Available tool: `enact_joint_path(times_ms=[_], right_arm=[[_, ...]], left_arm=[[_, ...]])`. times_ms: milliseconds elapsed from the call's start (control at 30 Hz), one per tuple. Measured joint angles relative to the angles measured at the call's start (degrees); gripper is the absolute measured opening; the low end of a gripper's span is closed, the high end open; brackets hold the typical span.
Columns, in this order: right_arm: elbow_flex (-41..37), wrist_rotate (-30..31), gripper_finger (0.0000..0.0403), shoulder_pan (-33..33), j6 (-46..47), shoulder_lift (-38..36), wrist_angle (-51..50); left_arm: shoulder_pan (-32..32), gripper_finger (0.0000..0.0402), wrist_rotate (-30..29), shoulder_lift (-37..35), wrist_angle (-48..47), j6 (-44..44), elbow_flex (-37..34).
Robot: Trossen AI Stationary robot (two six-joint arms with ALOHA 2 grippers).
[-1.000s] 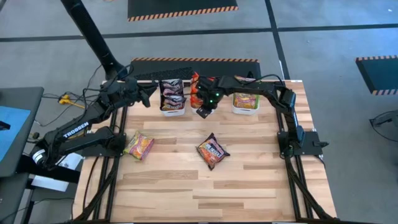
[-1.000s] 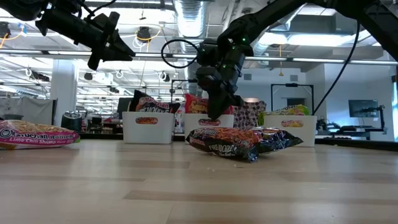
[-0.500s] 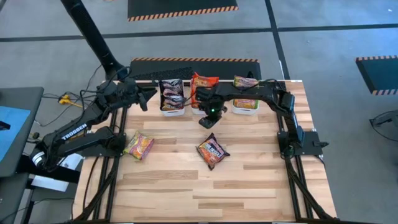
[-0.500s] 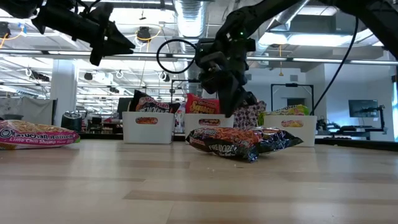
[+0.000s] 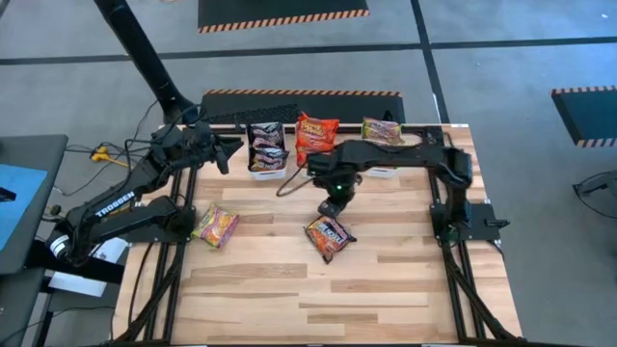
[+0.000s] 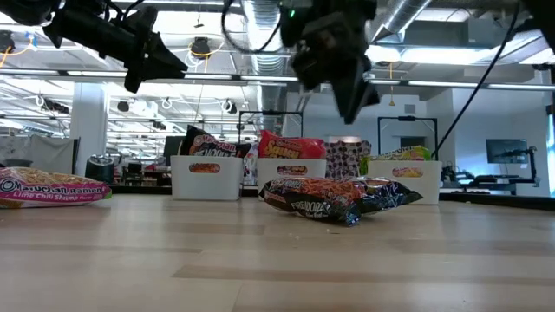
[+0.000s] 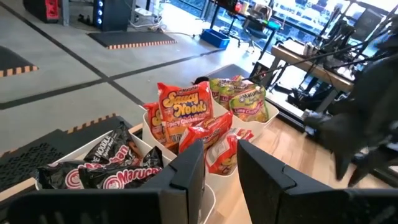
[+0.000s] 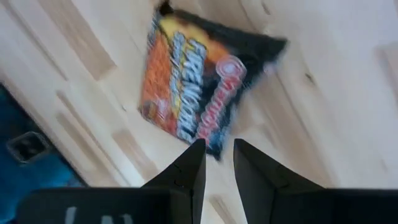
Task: Sort Maruchan noodles
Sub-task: Put the black noodle pack into the left white bin
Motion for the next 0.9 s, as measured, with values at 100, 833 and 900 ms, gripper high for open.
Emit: enact_joint_path(times_ms=[100,833,900], right_arm=[[-0.1,4.3,0.0109,1.6,0.0,-3.3,-2.1],[-21.1,15.6,0.0109,10.2,7.9,-36.2,4.5],[-25.3,15.6,0.0109,11.0,9.7,-39.3,7.7]], left_arm=[[0.0,0.0086,0.0,0.0,0.0,-0.1,0.0],[-0.4,0.0086,2.2,0.0,-8.6,-11.2,0.0],[-0.5,0.0086,3.1,0.0,-9.1,-12.1,0.0]])
